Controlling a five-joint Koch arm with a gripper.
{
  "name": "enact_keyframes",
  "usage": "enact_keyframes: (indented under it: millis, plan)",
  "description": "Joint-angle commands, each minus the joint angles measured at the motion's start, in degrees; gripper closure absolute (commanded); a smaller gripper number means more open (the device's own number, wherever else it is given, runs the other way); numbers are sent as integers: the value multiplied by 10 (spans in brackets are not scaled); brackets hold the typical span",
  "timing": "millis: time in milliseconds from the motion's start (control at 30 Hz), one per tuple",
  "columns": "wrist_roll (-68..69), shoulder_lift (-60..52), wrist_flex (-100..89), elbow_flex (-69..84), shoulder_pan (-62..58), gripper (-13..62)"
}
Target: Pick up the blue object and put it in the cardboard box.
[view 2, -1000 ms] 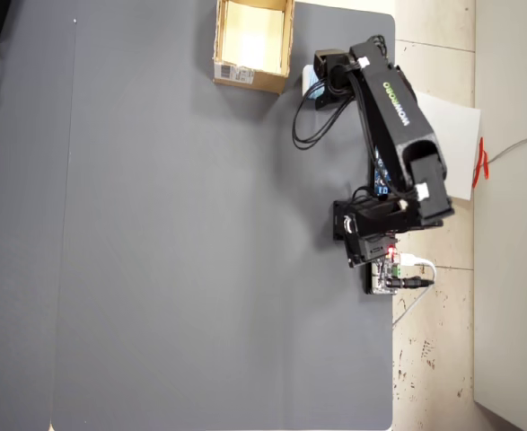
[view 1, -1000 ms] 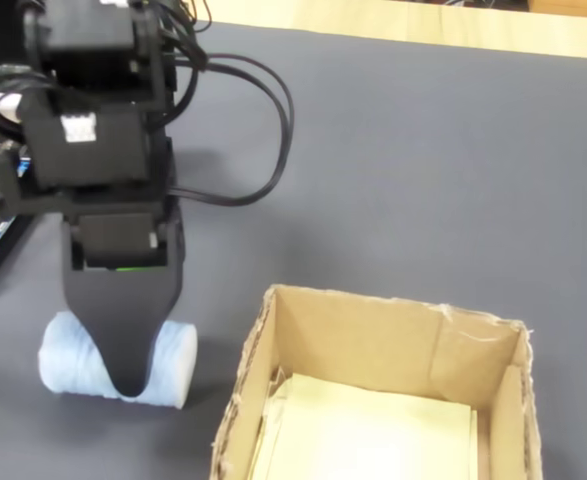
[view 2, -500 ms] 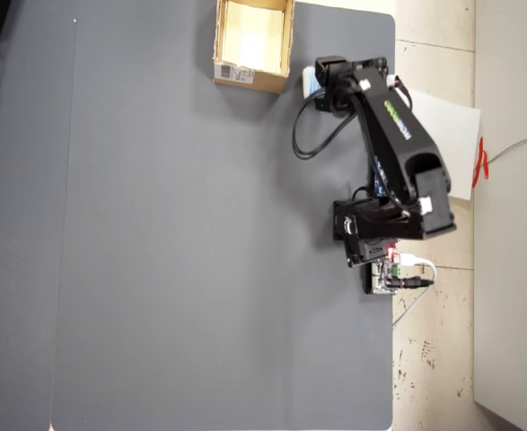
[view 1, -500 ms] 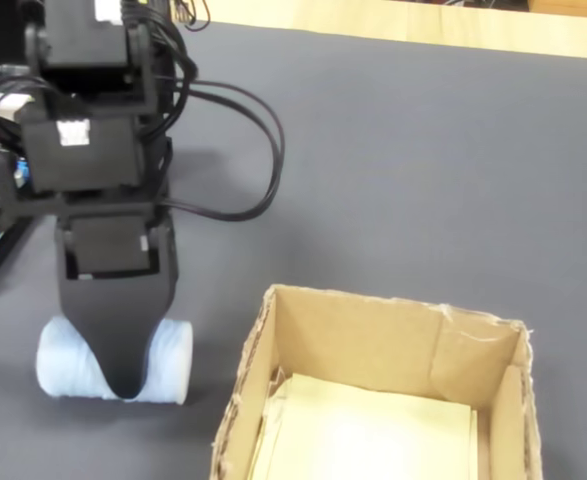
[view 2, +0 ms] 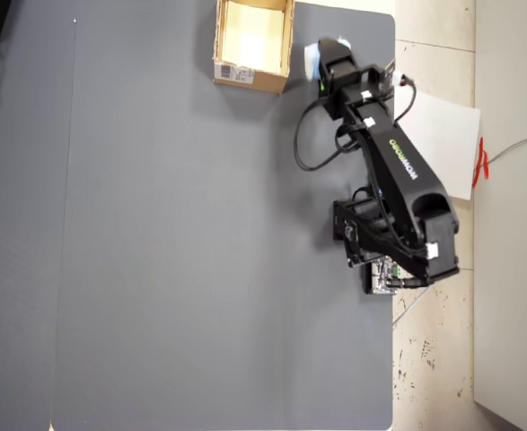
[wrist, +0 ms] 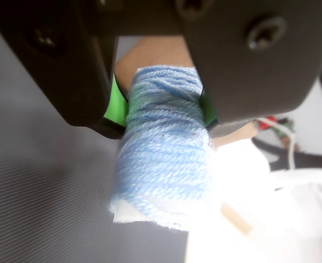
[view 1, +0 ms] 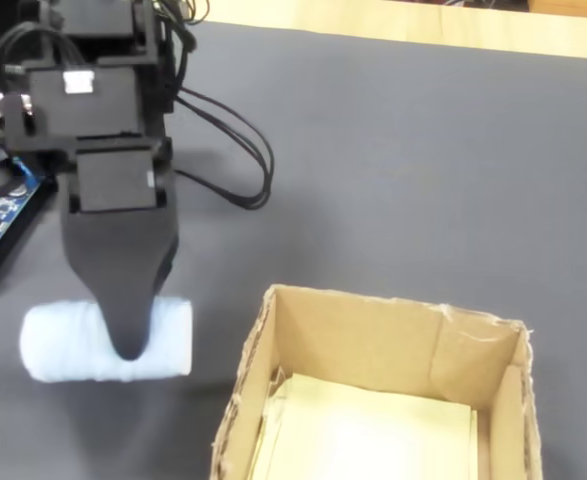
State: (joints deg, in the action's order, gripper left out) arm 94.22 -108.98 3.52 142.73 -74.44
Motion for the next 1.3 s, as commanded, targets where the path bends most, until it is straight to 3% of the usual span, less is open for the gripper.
enact_keyframes:
  millis: [0,567,933,1167,1267]
  plan:
    - [26,-32,-93,-18,17,352]
    - [19,-60,-205,-56,82,351]
    - [13,-26,-217,-112,206,349]
    - [4,-11,-176,-120,241,286]
    - [4,8,-146,-133,244,211]
